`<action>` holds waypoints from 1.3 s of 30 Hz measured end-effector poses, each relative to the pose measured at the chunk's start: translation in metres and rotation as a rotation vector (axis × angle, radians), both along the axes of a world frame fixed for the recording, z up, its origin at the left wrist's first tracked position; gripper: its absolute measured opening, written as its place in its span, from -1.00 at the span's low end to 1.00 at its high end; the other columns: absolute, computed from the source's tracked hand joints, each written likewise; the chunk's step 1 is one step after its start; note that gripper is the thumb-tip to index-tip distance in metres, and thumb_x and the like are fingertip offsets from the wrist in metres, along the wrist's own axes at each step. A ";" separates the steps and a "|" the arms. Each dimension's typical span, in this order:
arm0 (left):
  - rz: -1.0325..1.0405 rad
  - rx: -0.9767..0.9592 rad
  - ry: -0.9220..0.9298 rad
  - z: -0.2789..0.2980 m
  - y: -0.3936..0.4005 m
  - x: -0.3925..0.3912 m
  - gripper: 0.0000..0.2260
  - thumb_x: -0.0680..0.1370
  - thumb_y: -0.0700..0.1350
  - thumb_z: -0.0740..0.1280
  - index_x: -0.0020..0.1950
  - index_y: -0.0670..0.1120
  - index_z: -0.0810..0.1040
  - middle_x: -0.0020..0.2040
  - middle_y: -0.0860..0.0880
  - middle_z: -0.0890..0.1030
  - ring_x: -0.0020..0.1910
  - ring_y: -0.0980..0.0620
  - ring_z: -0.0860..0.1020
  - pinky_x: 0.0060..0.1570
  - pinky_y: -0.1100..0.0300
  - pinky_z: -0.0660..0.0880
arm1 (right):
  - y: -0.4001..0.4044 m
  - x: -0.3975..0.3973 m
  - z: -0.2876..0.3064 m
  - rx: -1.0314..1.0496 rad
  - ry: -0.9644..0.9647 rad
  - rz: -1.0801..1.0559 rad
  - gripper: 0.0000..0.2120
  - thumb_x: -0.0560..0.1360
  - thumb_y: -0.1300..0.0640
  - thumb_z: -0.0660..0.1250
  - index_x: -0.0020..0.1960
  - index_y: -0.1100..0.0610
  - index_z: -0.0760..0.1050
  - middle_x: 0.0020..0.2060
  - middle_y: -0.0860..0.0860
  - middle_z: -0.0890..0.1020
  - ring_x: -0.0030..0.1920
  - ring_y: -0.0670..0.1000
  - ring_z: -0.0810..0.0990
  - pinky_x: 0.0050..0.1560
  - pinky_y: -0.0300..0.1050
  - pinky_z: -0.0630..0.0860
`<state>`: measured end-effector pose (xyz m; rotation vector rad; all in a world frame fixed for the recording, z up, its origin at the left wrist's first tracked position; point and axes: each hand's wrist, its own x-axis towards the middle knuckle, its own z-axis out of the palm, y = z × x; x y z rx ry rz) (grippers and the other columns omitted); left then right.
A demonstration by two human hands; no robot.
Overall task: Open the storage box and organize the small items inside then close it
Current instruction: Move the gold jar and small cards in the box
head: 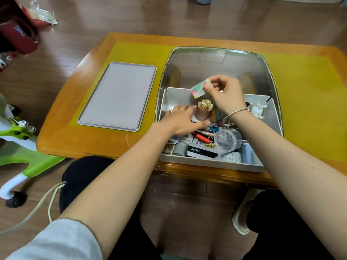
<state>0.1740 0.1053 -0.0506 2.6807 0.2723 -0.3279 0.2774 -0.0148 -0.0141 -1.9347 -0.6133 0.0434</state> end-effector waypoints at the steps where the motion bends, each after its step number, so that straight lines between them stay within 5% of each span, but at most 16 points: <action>1: 0.008 0.014 0.045 -0.001 -0.002 0.001 -0.17 0.42 0.51 0.02 0.55 0.03 0.11 0.55 -0.09 0.17 0.51 -0.11 0.13 0.39 -0.21 0.12 | 0.003 0.002 0.000 0.006 0.007 0.006 -0.94 0.44 0.22 0.41 -0.09 0.12 0.58 -0.28 -0.03 0.60 -0.33 -0.19 0.48 -0.24 -0.38 0.43; 5: -0.019 0.093 0.175 -0.006 -0.005 0.001 -0.11 0.37 0.57 -0.06 0.55 0.06 0.13 0.53 -0.10 0.22 0.49 -0.14 0.19 0.39 -0.21 0.09 | 0.010 0.007 -0.001 -0.062 -0.008 0.043 -0.88 0.39 0.23 0.44 -0.13 0.08 0.54 -0.30 -0.06 0.59 -0.31 -0.12 0.50 -0.22 -0.32 0.49; 11: -0.030 0.198 0.124 -0.006 -0.009 -0.010 -0.04 0.28 0.62 -0.09 0.40 -0.03 0.37 0.36 -0.10 0.44 0.33 -0.16 0.37 0.27 -0.19 0.29 | 0.016 0.004 -0.002 -0.332 -0.155 0.185 -0.90 0.39 0.19 0.44 -0.13 0.08 0.55 -0.22 0.00 0.66 -0.22 -0.05 0.59 -0.11 -0.28 0.49; 15: -0.008 0.234 0.134 -0.006 -0.016 -0.017 -0.07 0.31 0.59 -0.06 0.44 -0.02 0.31 0.42 -0.09 0.38 0.40 -0.16 0.30 0.31 -0.22 0.26 | 0.023 0.000 -0.007 -0.530 -0.349 0.254 -0.88 0.44 0.07 0.39 -0.04 0.03 0.53 -0.15 -0.05 0.64 -0.02 0.03 0.55 0.09 0.00 0.42; 20: 0.008 0.252 0.140 -0.007 -0.021 -0.020 -0.15 0.37 0.55 0.02 0.47 0.02 0.26 0.47 -0.11 0.30 0.44 -0.17 0.23 0.33 -0.22 0.22 | 0.029 0.001 -0.020 -0.753 -0.535 0.235 -0.85 0.50 0.06 0.28 0.06 0.03 0.46 -0.06 0.02 0.61 0.12 0.08 0.44 0.06 -0.02 0.20; 32: 0.005 0.275 0.083 -0.015 -0.019 -0.023 -0.14 0.39 0.54 0.01 0.52 0.02 0.18 0.50 -0.10 0.27 0.47 -0.15 0.20 0.37 -0.21 0.18 | 0.033 -0.007 -0.029 -0.870 -0.576 0.204 -0.86 0.53 0.02 0.26 0.05 0.04 0.48 -0.07 0.01 0.62 0.15 0.07 0.42 0.12 0.01 0.19; 39: 0.012 0.304 0.041 -0.018 -0.020 -0.025 -0.18 0.40 0.53 0.01 0.49 0.03 0.22 0.45 -0.08 0.33 0.44 -0.14 0.24 0.34 -0.20 0.21 | 0.032 -0.012 -0.025 -1.047 -0.705 0.185 -0.80 0.54 0.18 0.23 0.08 0.05 0.58 0.02 0.01 0.57 0.16 0.11 0.39 0.10 0.05 0.24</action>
